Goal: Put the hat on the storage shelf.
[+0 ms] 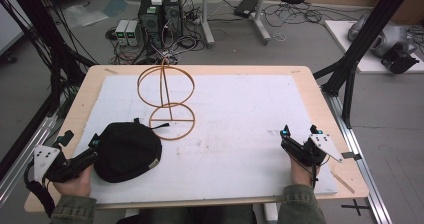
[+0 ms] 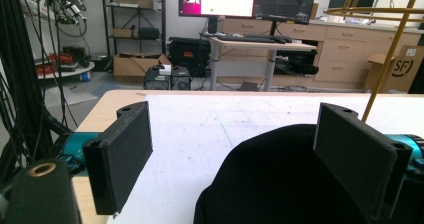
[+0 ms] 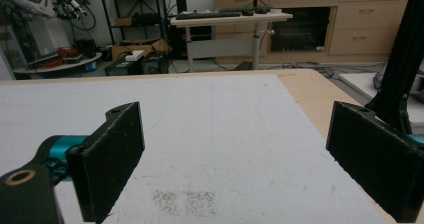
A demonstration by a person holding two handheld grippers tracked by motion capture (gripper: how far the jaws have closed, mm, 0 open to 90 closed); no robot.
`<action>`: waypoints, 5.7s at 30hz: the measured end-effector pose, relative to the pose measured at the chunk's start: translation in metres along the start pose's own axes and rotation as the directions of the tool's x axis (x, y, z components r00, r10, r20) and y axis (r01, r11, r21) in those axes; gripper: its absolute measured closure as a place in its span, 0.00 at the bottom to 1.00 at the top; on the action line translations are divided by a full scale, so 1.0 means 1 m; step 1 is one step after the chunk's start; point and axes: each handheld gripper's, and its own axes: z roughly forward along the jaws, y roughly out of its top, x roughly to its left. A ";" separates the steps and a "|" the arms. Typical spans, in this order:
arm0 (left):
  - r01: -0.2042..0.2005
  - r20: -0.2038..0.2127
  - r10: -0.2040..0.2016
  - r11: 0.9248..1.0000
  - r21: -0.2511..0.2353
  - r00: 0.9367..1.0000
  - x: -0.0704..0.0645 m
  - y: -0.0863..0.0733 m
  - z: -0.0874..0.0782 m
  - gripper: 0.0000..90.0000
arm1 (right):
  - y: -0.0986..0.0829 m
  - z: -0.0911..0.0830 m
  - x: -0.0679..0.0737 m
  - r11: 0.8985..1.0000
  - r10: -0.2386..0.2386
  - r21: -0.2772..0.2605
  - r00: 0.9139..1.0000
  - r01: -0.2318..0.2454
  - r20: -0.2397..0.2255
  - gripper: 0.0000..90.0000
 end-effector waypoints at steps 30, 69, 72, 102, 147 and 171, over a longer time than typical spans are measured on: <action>0.024 0.122 -0.030 0.998 0.055 0.992 0.000 0.007 0.003 0.19 | 0.000 0.001 -0.001 1.000 -0.008 0.003 1.000 0.008 -0.008 0.08; -0.088 0.305 -0.023 0.934 0.346 0.952 -0.016 -0.006 0.013 0.29 | 0.000 0.001 -0.002 1.000 -0.005 -0.001 1.000 0.005 -0.023 0.08; -0.108 0.319 -0.010 0.931 0.349 0.948 -0.017 -0.006 0.013 0.35 | 0.000 0.001 -0.002 1.000 -0.004 0.002 1.000 0.004 -0.026 0.08; -0.081 0.345 -0.009 0.966 0.245 0.938 -0.017 0.005 0.005 0.97 | 0.000 0.002 -0.003 1.000 -0.004 -0.005 0.999 0.004 -0.044 0.08; -0.103 0.352 0.102 0.995 -0.015 0.931 -0.019 0.101 -0.002 0.97 | -0.002 0.008 0.004 0.999 -0.033 0.022 0.997 0.034 -0.067 0.08; 0.022 0.361 0.070 0.969 -0.245 0.930 -0.044 0.139 0.024 0.97 | -0.002 0.008 0.005 0.999 -0.044 0.015 0.996 0.046 -0.073 0.08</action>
